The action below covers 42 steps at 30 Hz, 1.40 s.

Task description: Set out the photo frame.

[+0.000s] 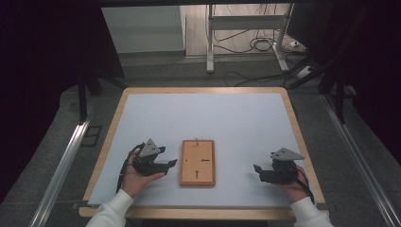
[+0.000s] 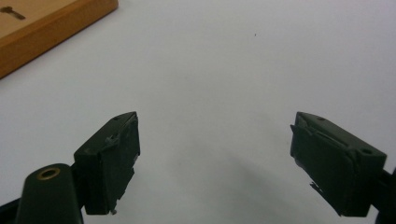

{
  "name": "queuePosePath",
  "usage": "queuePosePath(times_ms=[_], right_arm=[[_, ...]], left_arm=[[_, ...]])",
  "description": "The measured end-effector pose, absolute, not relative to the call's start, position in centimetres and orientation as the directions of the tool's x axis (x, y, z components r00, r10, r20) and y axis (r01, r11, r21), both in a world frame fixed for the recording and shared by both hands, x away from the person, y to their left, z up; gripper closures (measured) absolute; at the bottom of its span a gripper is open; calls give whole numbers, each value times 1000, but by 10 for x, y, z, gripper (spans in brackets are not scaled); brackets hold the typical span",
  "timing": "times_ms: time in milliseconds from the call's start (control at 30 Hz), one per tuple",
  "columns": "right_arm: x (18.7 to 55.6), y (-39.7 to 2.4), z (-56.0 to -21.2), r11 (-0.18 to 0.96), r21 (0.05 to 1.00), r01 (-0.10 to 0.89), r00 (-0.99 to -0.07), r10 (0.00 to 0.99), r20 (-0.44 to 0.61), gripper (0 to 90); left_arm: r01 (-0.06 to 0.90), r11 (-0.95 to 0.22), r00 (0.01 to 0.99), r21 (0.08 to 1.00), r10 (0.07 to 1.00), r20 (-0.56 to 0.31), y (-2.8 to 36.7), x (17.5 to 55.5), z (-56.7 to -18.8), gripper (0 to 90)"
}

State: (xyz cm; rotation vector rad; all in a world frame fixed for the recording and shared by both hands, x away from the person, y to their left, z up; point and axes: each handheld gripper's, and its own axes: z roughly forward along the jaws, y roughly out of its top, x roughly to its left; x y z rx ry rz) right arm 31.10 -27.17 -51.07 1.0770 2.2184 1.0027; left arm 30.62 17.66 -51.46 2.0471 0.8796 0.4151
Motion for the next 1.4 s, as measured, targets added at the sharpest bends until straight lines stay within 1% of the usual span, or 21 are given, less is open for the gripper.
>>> queuePosePath(times_ms=[200, 400, 800, 1133, 1200, 1400], right_arm=[[313, -268, -510, 427, 783, 452, -592, 800, -94, 159], [307, -267, -512, 439, 785, 436, -622, 778, -89, 157], [288, -270, -509, 414, 800, 435, -616, 784, -71, 151], [287, -268, -509, 413, 803, 429, -622, 780, -69, 147], [286, -266, -509, 417, 803, 426, -627, 776, -70, 147], [286, -264, -510, 422, 802, 423, -633, 771, -72, 147]], left_arm=[[413, -405, 726, 816, 687, -27, 171, 312, -509, 296], [420, -419, 749, 805, 661, -47, 161, 326, -507, 287], [419, -436, 783, 796, 617, -75, 135, 355, -504, 241], [405, -458, 803, 791, 593, -68, 114, 371, -501, 268], [405, -457, 800, 792, 596, -66, 111, 374, -502, 293], [402, -457, 800, 793, 597, -62, 108, 378, -506, 322]])
